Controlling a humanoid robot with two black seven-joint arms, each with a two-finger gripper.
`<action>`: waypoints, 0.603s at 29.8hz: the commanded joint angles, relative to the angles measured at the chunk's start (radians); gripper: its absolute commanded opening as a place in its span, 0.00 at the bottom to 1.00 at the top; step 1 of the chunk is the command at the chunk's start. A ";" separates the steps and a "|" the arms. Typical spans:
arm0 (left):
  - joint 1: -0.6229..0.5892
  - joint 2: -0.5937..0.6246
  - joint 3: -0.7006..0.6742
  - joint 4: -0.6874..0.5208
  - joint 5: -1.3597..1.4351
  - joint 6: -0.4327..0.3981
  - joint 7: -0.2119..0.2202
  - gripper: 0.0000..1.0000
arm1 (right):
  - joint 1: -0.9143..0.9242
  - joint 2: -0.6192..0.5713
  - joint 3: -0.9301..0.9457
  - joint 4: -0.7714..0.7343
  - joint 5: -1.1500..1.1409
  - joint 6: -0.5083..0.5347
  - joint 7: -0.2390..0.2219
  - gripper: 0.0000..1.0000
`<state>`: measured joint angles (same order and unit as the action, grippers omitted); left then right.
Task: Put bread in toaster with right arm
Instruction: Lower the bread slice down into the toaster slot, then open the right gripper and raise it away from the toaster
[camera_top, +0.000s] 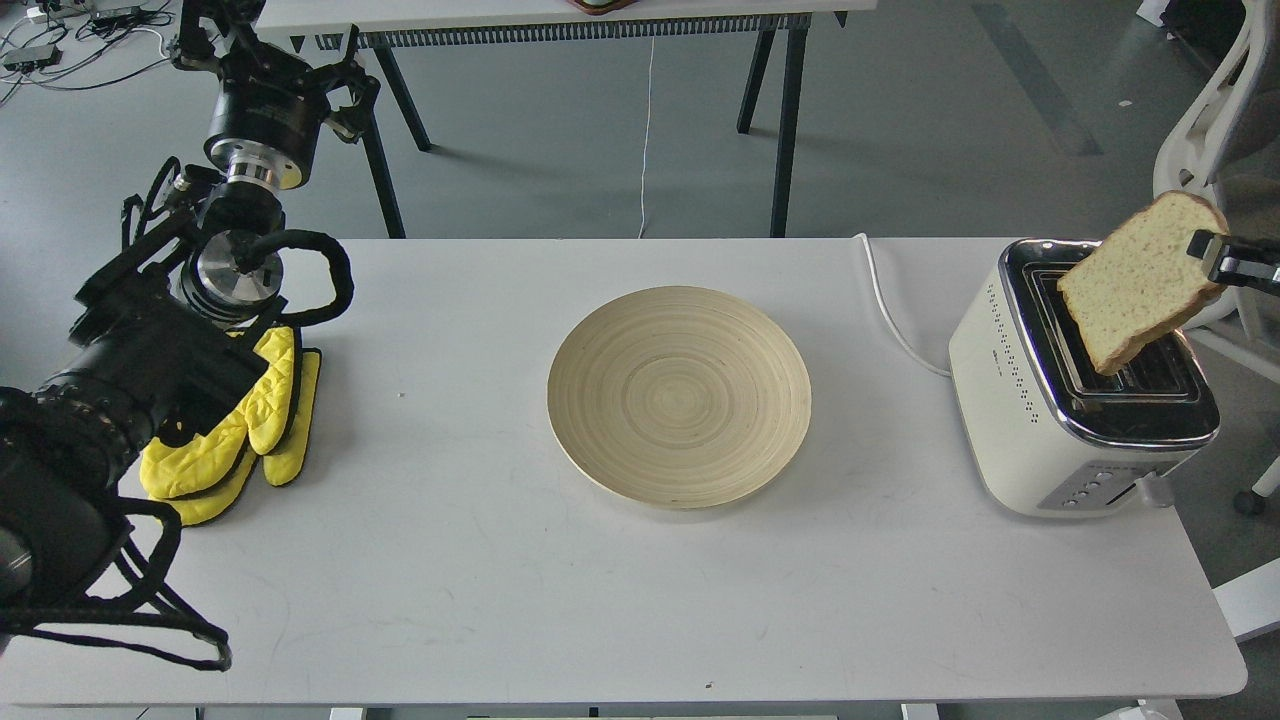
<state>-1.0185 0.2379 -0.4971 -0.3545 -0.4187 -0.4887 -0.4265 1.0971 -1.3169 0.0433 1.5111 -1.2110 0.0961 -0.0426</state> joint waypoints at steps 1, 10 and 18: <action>0.000 0.000 0.000 0.000 0.000 0.000 0.000 1.00 | -0.014 0.005 0.001 -0.002 -0.001 -0.001 0.000 0.00; 0.000 0.000 0.000 0.000 0.000 0.000 0.000 1.00 | -0.037 0.022 0.000 -0.009 -0.024 -0.003 0.004 0.03; 0.000 0.000 -0.001 0.000 0.000 0.000 0.000 1.00 | -0.039 0.027 0.012 -0.008 -0.016 -0.004 0.007 0.42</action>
<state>-1.0185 0.2377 -0.4974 -0.3544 -0.4187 -0.4887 -0.4264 1.0586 -1.2906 0.0490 1.5017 -1.2329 0.0935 -0.0367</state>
